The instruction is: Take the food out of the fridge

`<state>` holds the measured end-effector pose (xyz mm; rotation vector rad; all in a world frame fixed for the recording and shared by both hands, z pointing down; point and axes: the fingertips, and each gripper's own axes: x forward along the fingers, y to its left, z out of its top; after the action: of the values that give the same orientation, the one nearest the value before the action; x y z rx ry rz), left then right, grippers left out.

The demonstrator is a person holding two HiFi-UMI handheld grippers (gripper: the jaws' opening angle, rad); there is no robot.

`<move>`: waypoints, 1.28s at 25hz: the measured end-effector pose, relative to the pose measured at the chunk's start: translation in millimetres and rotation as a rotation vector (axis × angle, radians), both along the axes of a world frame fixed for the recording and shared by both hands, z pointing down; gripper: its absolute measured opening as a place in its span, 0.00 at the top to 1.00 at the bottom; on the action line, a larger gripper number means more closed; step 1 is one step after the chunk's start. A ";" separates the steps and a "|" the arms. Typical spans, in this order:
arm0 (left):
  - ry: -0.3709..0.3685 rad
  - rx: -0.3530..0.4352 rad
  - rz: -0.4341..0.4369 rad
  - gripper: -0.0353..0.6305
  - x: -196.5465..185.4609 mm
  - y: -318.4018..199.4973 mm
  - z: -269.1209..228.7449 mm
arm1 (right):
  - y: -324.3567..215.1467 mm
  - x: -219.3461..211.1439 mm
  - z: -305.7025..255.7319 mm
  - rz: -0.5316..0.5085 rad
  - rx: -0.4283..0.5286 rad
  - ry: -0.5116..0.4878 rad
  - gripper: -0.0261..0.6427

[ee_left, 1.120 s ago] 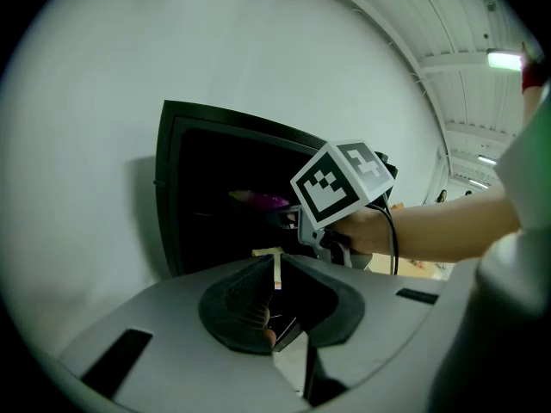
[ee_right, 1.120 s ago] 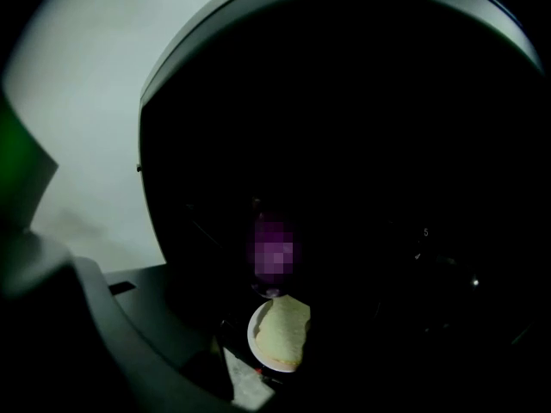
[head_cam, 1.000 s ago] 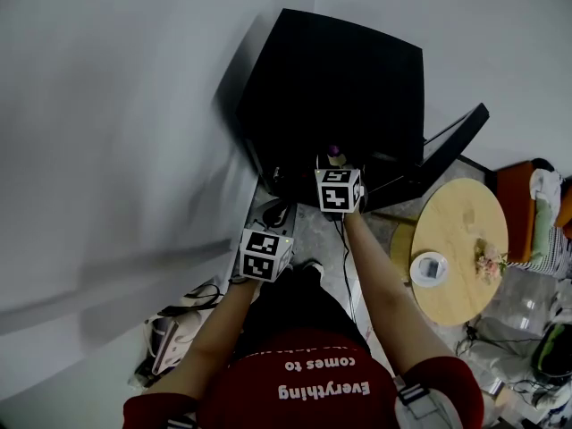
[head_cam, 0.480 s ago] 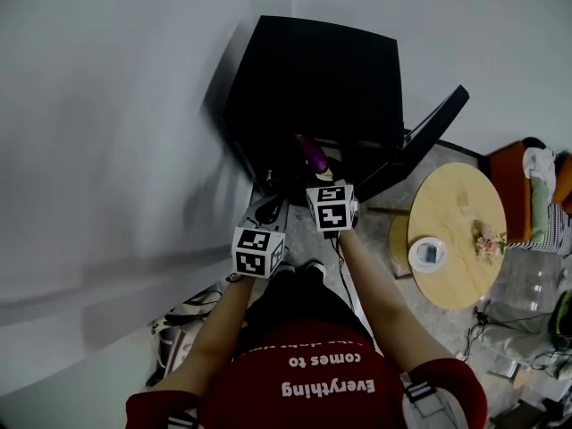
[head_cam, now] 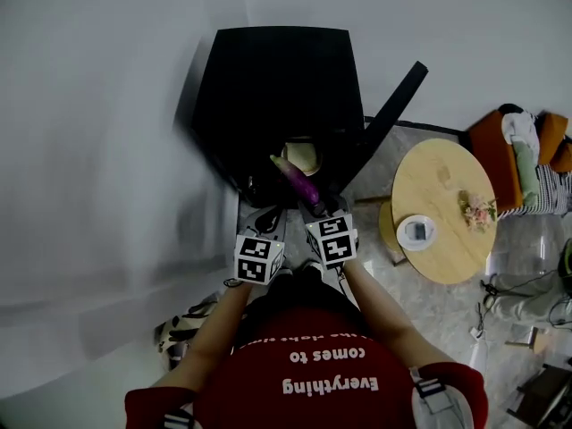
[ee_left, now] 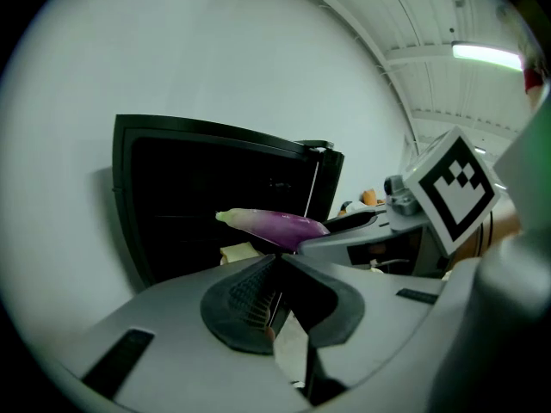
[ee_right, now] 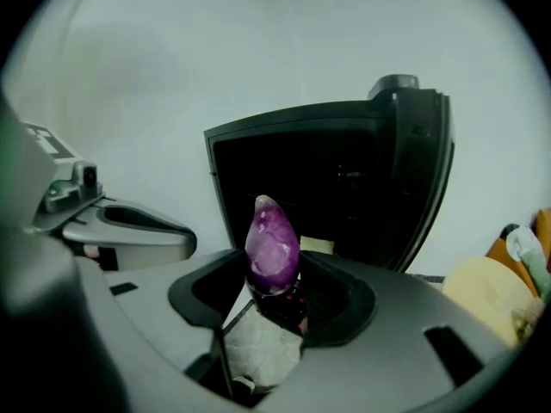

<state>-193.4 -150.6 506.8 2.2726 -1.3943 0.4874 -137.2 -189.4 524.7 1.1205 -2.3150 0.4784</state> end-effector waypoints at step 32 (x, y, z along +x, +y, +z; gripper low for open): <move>-0.036 -0.012 0.827 0.93 282.6 96.3 23.4 | 174.8 271.4 36.4 0.714 -0.090 -0.144 0.65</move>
<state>89.3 -54.3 530.1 2.7671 -0.3905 0.7708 134.2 -14.7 561.0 1.9099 -1.9191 0.9314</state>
